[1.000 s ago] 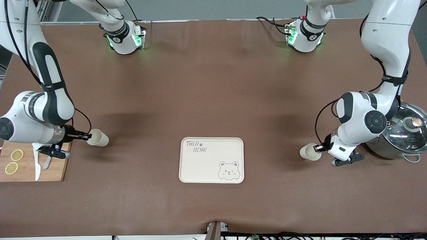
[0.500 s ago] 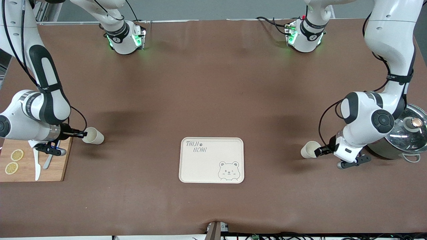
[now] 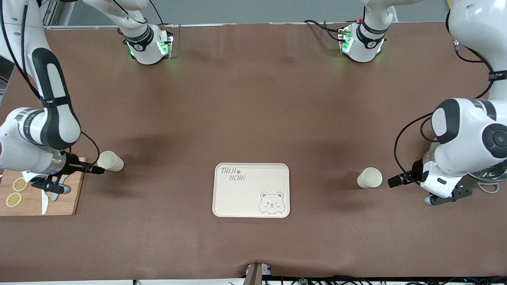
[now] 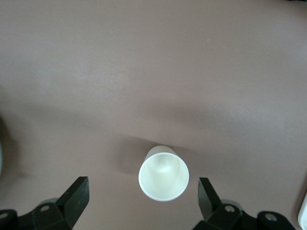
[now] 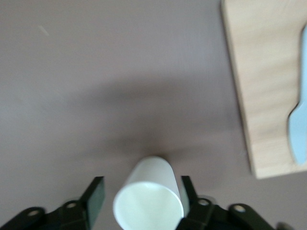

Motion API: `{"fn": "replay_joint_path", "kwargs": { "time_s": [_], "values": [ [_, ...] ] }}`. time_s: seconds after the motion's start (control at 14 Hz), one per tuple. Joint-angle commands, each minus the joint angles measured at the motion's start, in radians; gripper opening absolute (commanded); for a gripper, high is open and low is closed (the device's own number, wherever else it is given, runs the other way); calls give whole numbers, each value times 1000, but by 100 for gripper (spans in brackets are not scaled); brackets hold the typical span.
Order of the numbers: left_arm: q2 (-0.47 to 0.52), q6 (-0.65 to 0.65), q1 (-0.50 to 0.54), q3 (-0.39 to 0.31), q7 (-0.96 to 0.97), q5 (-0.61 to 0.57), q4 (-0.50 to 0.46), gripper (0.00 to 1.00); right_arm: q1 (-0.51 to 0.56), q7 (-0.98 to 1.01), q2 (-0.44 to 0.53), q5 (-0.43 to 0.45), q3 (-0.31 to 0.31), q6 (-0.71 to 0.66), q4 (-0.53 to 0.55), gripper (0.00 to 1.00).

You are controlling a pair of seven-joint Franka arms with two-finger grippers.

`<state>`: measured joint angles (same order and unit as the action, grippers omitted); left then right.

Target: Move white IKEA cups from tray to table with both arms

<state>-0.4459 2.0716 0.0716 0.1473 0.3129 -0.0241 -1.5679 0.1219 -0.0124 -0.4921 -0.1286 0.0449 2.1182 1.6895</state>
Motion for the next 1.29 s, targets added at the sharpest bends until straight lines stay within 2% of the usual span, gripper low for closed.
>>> {"fn": "replay_joint_path", "kwargs": {
  "time_s": [0.0,0.14,0.21,0.36,0.43,0.64,0.93,1.21],
  "values": [
    [96,-85,8,8,-44,-22,-7,100,11,-6,21,6,-11,-166,-216,100],
    [147,-137,10,3,-46,-22,-6,100,15,-5,20,10,-10,-378,-409,100],
    [165,-165,10,-2,-46,-22,-6,100,12,-6,24,12,-10,-439,-462,100],
    [202,-209,17,-6,-57,-23,0,100,2,-17,53,14,-11,-539,-496,100],
    [220,-240,34,-3,-81,-23,8,100,-1,-17,125,10,-17,-578,-481,100],
    [240,-365,37,-3,-110,-22,89,100,-18,-17,249,13,-22,-598,-375,100],
    [269,-439,36,-2,-110,-22,127,100,-42,-18,452,18,-22,-534,-136,100],
    [283,-446,36,6,-115,-19,127,100,-44,-18,515,50,-26,-602,-100,100]
  ]
}}
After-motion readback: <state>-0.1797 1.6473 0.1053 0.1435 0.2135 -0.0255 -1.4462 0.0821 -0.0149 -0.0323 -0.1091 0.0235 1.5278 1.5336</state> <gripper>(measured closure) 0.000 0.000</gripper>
